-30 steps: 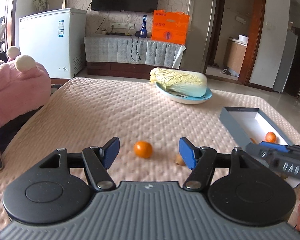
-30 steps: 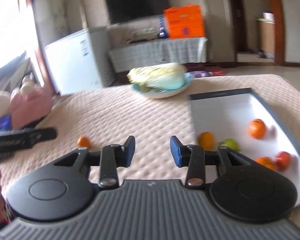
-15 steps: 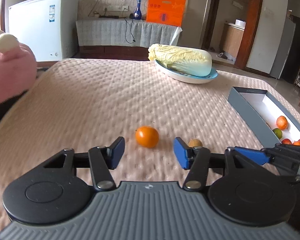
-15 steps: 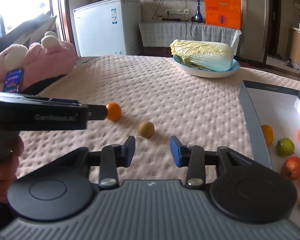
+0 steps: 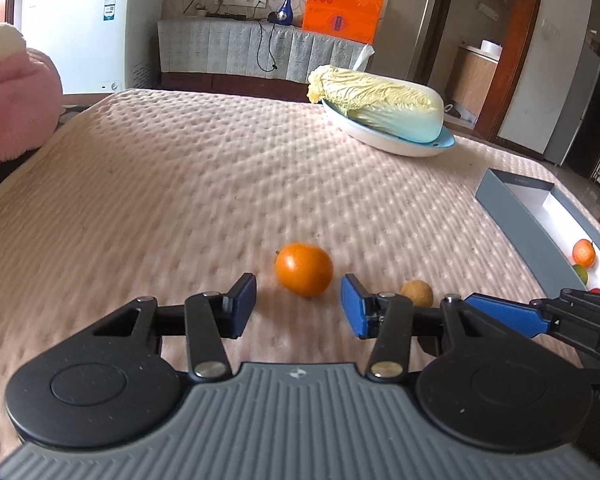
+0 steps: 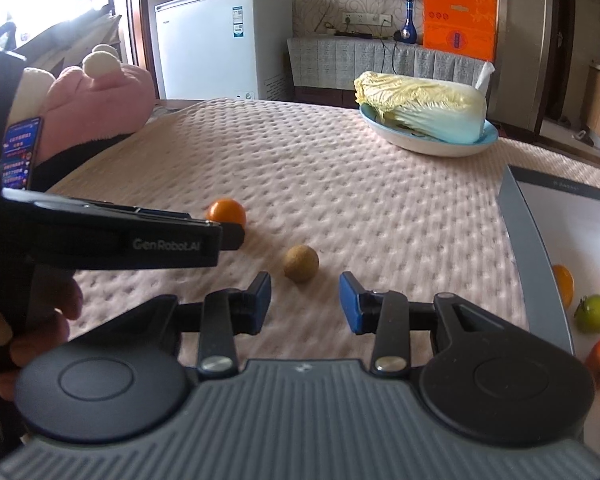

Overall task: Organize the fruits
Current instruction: 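Move both tools back over the small orange and kiwi on the bedspread, then grasp the small orange with the left tool while the right tool grasps the second kiwi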

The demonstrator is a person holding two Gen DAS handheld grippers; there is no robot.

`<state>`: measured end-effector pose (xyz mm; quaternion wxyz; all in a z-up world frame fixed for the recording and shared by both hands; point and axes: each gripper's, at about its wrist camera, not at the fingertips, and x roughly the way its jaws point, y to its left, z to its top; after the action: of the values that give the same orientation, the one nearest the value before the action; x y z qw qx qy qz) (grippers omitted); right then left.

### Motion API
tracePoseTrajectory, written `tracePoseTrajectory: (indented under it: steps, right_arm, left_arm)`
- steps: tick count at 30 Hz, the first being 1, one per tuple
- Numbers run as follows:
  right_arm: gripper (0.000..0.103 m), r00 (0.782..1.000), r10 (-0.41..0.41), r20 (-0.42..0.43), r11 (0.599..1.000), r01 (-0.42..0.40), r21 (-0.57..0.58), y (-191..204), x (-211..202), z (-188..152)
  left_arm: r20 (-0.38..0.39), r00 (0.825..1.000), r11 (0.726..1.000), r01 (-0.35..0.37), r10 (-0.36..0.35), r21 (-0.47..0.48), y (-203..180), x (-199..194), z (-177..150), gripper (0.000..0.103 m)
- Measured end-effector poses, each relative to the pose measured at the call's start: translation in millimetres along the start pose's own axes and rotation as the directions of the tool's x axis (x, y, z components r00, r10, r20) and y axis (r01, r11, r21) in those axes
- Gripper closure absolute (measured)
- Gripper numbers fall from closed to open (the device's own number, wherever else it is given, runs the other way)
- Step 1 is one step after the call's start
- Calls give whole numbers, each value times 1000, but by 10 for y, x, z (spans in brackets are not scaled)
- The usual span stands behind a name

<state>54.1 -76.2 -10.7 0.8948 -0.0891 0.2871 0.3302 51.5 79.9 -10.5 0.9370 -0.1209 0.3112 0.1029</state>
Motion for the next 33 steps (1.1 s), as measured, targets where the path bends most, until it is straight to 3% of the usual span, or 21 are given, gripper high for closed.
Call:
tracePoseTrajectory:
  steps: [16, 25, 30, 33]
  right_arm:
    - [63, 1000, 4, -13, 1000, -5, -23, 39, 242, 42]
    - [64, 1000, 0, -12, 1000, 0, -21, 46, 276, 55]
    - [77, 1000, 7, -14, 1000, -7, -21, 43, 275, 57]
    - [77, 1000, 8, -18, 1000, -9, -21, 32, 257, 57]
  left_arm:
    - [-2, 1000, 1000, 19, -19, -13, 0, 105, 49, 62]
    - [-2, 1000, 999, 18, -19, -26, 6, 133, 66, 64]
    - [-1, 1000, 1000, 5, -5, -14, -28, 127, 64, 64]
    - [-4, 1000, 1000, -5, 5, -8, -47, 124, 65, 65]
